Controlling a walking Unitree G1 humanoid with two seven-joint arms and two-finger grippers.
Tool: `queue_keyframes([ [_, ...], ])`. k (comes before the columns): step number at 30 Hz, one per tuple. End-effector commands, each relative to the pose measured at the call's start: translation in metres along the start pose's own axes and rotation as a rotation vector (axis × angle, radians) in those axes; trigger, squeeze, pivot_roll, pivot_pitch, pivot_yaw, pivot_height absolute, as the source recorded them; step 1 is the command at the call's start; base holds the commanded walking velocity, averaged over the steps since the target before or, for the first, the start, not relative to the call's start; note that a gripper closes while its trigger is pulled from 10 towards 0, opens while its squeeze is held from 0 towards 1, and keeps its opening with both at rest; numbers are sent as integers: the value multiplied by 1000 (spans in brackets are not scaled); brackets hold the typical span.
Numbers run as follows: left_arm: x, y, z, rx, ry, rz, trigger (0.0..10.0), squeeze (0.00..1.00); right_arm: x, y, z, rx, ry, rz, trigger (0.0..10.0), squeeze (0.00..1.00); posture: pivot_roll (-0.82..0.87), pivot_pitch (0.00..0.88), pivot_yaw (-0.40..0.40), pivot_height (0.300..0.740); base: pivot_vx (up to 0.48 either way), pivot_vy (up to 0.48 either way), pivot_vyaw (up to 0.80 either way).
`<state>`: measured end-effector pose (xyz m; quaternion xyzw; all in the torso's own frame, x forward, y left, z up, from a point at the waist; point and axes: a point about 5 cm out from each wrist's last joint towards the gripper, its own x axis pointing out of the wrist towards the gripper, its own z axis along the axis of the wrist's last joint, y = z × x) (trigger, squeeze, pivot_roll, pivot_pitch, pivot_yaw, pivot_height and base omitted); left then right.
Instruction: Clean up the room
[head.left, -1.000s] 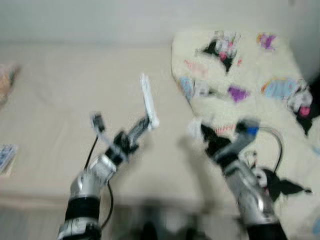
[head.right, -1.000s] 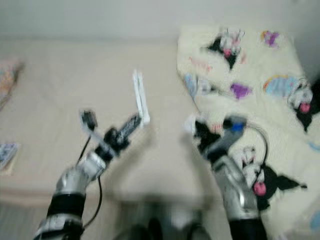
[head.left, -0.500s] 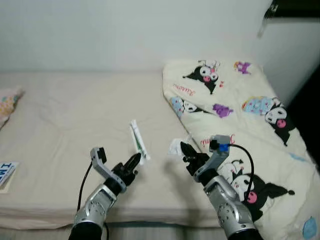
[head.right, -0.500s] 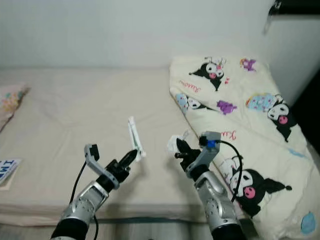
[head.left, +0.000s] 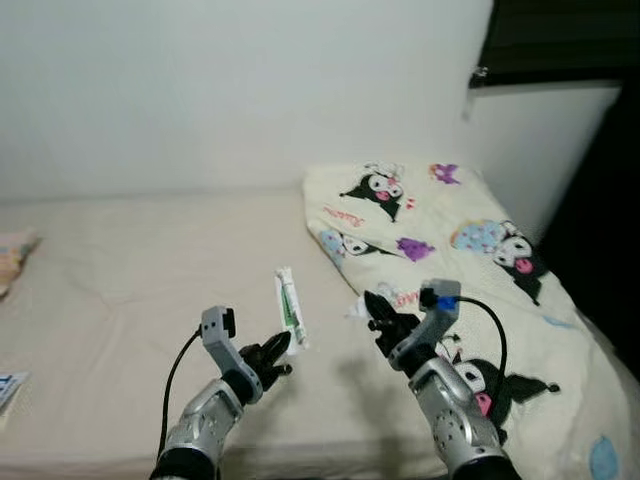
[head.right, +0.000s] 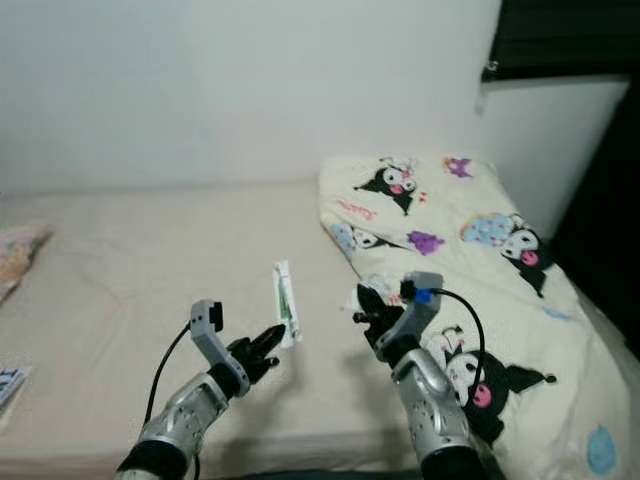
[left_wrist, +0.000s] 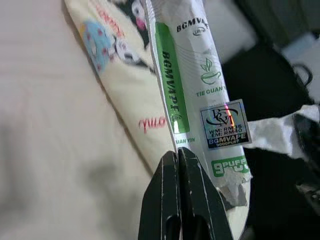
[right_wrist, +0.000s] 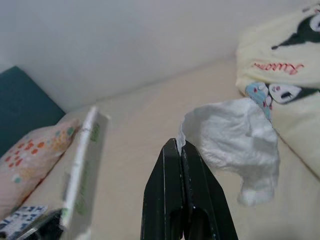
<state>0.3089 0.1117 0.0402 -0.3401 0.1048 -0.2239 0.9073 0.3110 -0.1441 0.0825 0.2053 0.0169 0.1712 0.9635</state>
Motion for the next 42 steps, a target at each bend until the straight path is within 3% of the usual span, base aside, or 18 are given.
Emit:
queue_keyframes([
  [1,-7,9,-4,-11,5,46,10000,0,2,6,-4,-7,8,22,10000,0,-111,0,37,740,0,0,800],
  [9,-19,27,-2,-9,-27,171,10000,0,-1,3,-14,-13,37,32,10000,0,-98,0,26,740,0,0,800],
  [17,-22,33,-3,-12,-32,204,10000,0,-3,-1,-23,-13,73,20,10000,0,-94,0,20,740,0,0,800],
  [22,-36,42,-18,-35,20,251,10000,0,-20,-20,-48,-4,174,-66,10000,0,-95,0,16,740,0,0,800],
  [27,-46,48,-25,-41,41,273,10000,0,-32,-28,-58,2,213,-88,10000,0,-96,0,10,740,0,0,800],
  [34,-43,45,-25,-52,28,257,10000,0,-29,-24,-54,2,190,-58,10000,0,-93,0,5,740,0,0,800],
  [42,-30,36,-19,-56,-7,209,10000,0,-10,-11,-32,-8,91,35,10000,0,-98,0,2,740,0,0,800],
])
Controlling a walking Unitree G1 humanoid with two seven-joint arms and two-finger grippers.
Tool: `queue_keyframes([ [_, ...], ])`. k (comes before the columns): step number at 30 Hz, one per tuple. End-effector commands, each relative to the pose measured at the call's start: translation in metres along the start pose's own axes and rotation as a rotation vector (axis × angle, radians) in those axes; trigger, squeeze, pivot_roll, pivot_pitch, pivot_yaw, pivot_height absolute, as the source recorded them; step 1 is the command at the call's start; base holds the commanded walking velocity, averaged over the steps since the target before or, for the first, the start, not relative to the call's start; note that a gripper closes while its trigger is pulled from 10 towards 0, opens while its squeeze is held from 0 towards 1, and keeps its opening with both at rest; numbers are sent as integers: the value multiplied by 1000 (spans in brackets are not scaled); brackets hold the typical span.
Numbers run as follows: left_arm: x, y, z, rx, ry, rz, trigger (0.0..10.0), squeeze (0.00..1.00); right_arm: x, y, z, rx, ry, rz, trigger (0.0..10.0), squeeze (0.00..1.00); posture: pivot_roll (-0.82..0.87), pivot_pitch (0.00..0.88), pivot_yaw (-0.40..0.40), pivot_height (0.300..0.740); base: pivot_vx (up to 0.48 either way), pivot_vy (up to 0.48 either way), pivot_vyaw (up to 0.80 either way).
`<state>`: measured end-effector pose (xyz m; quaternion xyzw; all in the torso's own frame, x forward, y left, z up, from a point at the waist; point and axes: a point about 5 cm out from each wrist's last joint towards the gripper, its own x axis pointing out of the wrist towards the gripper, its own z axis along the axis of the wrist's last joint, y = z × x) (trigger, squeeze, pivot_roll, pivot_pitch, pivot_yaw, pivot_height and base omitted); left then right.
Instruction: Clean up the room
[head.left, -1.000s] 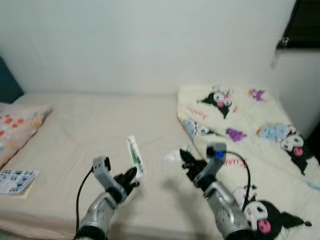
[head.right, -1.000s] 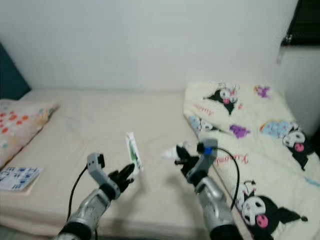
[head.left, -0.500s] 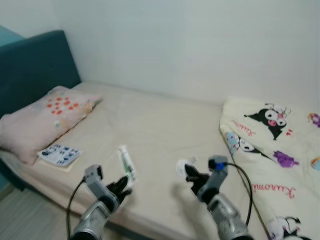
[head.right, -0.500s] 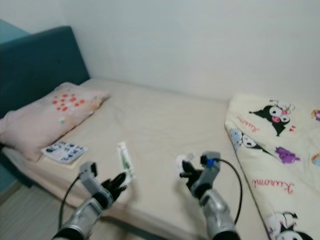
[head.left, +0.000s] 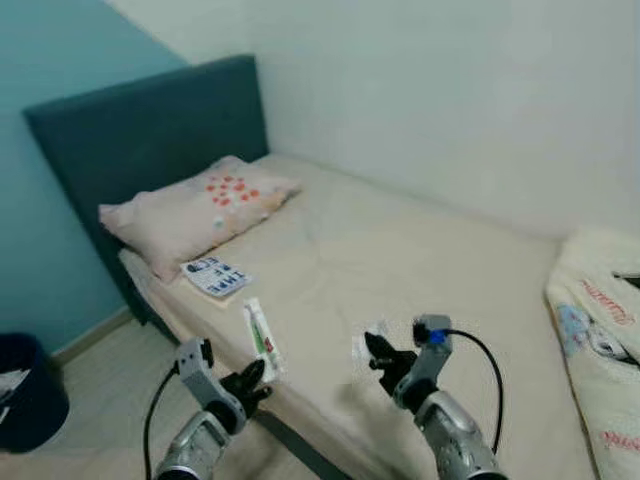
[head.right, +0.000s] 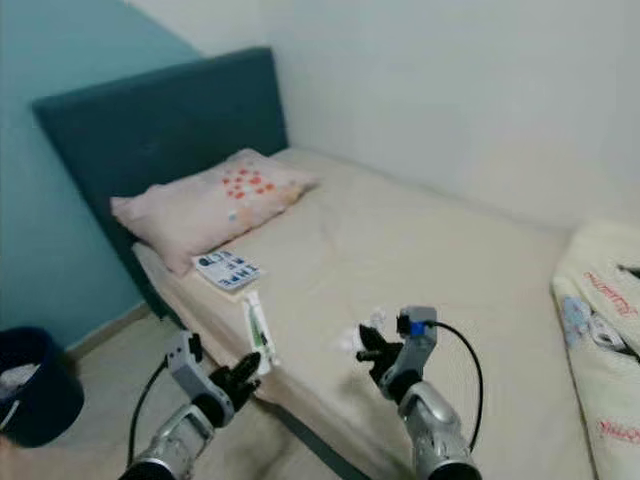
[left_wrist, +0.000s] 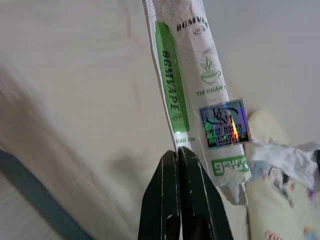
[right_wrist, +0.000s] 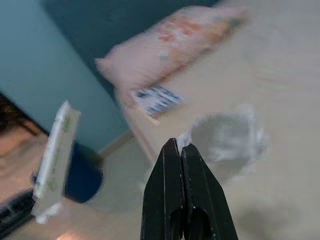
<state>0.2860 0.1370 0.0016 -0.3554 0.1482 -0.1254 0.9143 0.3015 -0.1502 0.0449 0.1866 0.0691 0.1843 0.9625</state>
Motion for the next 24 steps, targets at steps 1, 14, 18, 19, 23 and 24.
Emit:
queue_keyframes([
  [1,0,1,4,6,-11,0,10000,0,3,6,2,8,-21,32,10000,0,-98,0,2,740,0,0,800],
  [14,10,-7,20,26,-59,-22,10000,0,13,23,9,6,-56,129,10000,0,-76,4,-2,740,0,0,800],
  [18,10,-6,20,33,-54,-19,10000,0,13,25,7,10,-48,135,10000,0,-75,4,0,740,0,0,800],
  [19,10,-6,20,33,-54,-19,10000,0,13,25,7,10,-48,135,10000,0,-75,4,0,740,0,0,800],
  [23,11,-8,17,44,-40,-20,10000,0,11,25,1,15,-28,138,10000,0,-77,4,2,740,0,0,800],
  [24,11,-8,17,44,-40,-20,10000,0,11,25,1,15,-28,138,10000,0,-77,4,2,740,0,0,800],
])
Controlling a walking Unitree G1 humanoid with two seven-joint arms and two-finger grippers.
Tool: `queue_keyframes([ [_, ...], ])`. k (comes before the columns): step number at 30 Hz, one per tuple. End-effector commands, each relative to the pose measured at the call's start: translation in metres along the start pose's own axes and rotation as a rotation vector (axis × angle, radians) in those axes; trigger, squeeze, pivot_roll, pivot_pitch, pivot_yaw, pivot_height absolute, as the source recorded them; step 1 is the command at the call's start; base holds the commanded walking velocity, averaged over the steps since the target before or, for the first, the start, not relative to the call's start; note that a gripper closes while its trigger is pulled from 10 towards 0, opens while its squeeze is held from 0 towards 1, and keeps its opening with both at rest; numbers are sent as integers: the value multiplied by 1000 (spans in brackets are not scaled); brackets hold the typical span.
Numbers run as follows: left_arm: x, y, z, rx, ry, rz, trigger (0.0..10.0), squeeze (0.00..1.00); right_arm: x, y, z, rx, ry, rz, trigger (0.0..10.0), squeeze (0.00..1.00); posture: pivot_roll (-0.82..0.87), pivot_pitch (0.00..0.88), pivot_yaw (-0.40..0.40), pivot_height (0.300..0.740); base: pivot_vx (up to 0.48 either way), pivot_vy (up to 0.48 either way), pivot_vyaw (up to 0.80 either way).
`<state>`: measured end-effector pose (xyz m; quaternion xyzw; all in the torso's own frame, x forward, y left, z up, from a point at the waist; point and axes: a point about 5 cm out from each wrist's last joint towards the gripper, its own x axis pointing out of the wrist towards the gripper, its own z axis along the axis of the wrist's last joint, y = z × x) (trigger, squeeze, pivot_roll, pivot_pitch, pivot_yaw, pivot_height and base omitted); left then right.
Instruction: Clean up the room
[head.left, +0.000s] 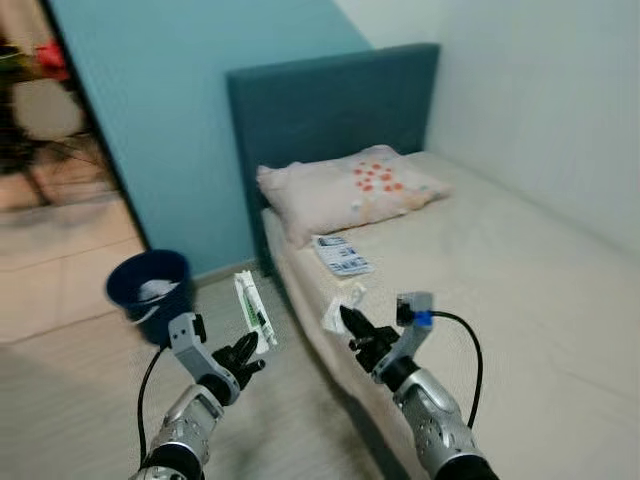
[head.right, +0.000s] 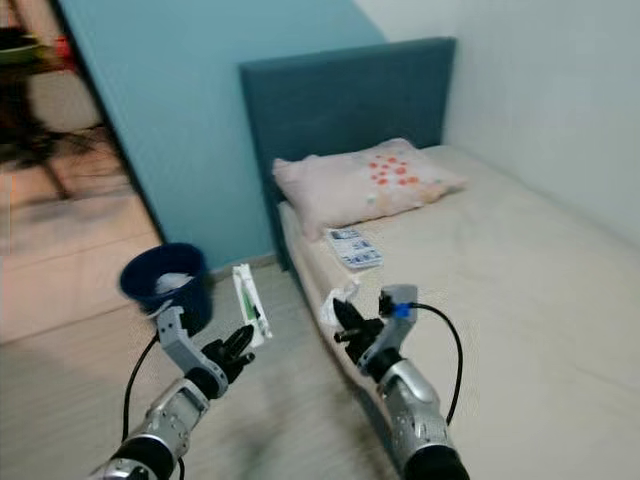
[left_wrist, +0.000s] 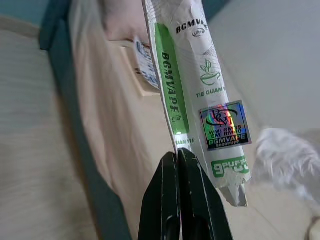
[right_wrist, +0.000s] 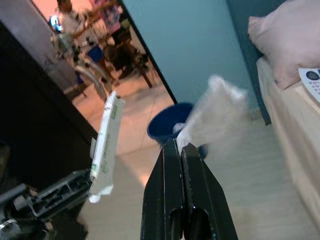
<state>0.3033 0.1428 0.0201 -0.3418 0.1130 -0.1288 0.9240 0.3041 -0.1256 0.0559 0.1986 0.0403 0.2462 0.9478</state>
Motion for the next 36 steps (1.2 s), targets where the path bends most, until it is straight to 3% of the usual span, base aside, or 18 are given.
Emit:
queue_keyframes([
  [1,0,-2,-6,4,26,4,10000,0,-1,0,-3,9,11,2,10000,0,-78,4,1,740,0,0,800],
  [24,6,-9,-2,-1,1,-32,10000,0,3,7,0,24,-1,46,10000,0,-77,4,-8,740,0,0,800],
  [36,7,-11,-1,9,-1,-42,10000,0,4,3,-3,40,26,-8,10000,0,-72,7,-6,740,352,0,0],
])
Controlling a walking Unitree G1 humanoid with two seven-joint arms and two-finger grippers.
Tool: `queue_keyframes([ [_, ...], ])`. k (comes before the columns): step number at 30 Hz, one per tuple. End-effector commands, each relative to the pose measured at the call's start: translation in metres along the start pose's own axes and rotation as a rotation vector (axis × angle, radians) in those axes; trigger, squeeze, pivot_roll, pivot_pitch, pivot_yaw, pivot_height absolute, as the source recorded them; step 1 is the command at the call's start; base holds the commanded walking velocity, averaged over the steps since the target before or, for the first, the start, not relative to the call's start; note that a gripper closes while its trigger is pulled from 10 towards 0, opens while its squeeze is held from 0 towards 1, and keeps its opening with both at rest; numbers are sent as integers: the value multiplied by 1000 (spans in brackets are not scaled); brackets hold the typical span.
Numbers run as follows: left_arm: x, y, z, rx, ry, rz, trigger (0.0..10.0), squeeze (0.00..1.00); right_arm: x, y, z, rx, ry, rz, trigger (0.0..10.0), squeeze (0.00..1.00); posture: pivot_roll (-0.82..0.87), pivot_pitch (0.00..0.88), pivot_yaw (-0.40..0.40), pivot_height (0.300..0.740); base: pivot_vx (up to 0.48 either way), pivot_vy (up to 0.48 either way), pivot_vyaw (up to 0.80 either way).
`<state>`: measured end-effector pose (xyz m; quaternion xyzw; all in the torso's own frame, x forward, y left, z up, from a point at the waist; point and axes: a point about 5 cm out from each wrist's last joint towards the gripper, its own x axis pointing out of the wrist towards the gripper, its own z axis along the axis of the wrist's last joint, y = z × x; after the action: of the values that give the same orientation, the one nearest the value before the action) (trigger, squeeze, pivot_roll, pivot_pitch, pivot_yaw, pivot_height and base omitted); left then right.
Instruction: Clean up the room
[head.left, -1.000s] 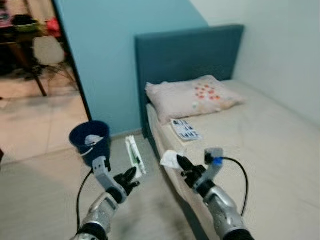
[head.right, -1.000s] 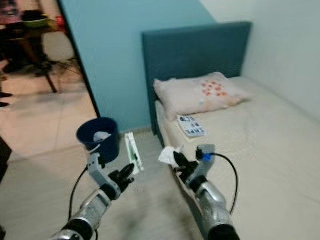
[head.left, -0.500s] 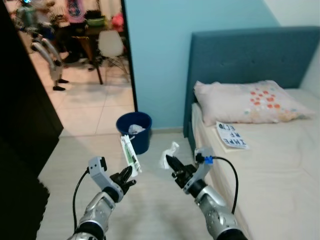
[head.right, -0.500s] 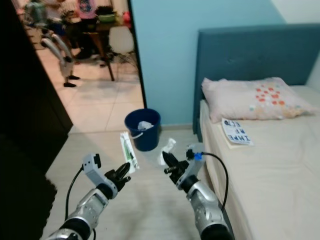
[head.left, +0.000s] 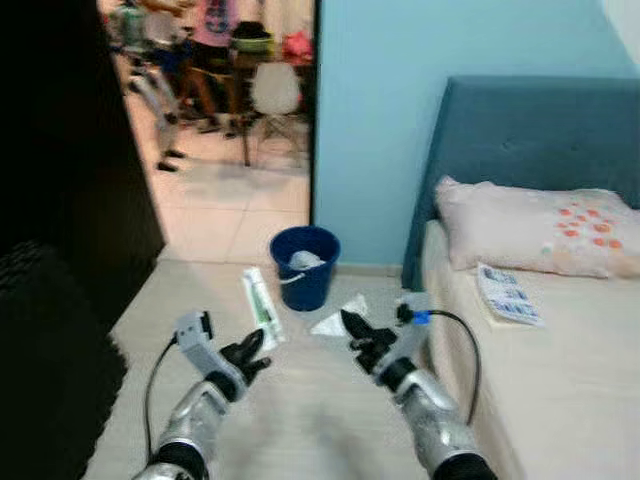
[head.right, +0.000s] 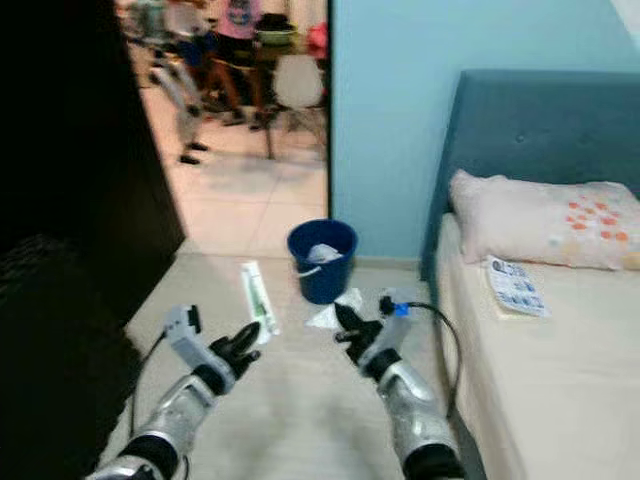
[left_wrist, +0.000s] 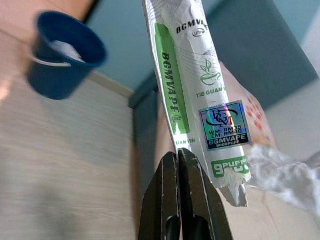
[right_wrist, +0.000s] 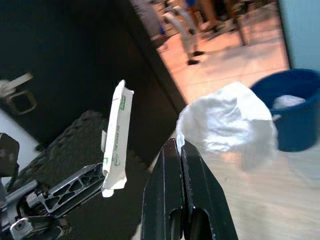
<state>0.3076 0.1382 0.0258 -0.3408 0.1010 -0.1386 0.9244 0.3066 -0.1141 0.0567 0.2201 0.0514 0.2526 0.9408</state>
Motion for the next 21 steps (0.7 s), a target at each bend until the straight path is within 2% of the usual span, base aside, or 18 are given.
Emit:
queue_keyframes([
  [1,2,-4,-3,3,14,-18,10000,0,-4,-6,0,-6,13,-24,10000,0,-70,8,-6,740,356,0,0],
  [12,-2,0,0,49,18,-24,10000,0,-8,-10,-3,-4,17,-54,10000,0,-68,13,-3,740,358,0,0],
  [16,-6,4,3,90,5,-11,10000,0,-14,-12,-6,-40,34,-51,10000,0,-65,17,-6,740,356,0,0],
  [18,-11,7,5,113,-15,-8,10000,0,-23,-14,-8,-70,45,-60,10000,0,-64,24,-10,740,360,0,0],
  [19,-22,9,5,180,-29,-29,10000,0,-36,-18,-8,-94,42,-79,10000,0,-63,32,-13,740,360,0,0],
  [20,-22,9,5,180,-29,-29,10000,0,-36,-18,-8,-94,42,-79,10000,0,-63,32,-13,740,360,0,0],
  [21,-28,9,5,211,-37,-39,10000,0,-43,-19,-8,-110,42,-89,10000,0,-61,41,-18,740,356,0,0],
])
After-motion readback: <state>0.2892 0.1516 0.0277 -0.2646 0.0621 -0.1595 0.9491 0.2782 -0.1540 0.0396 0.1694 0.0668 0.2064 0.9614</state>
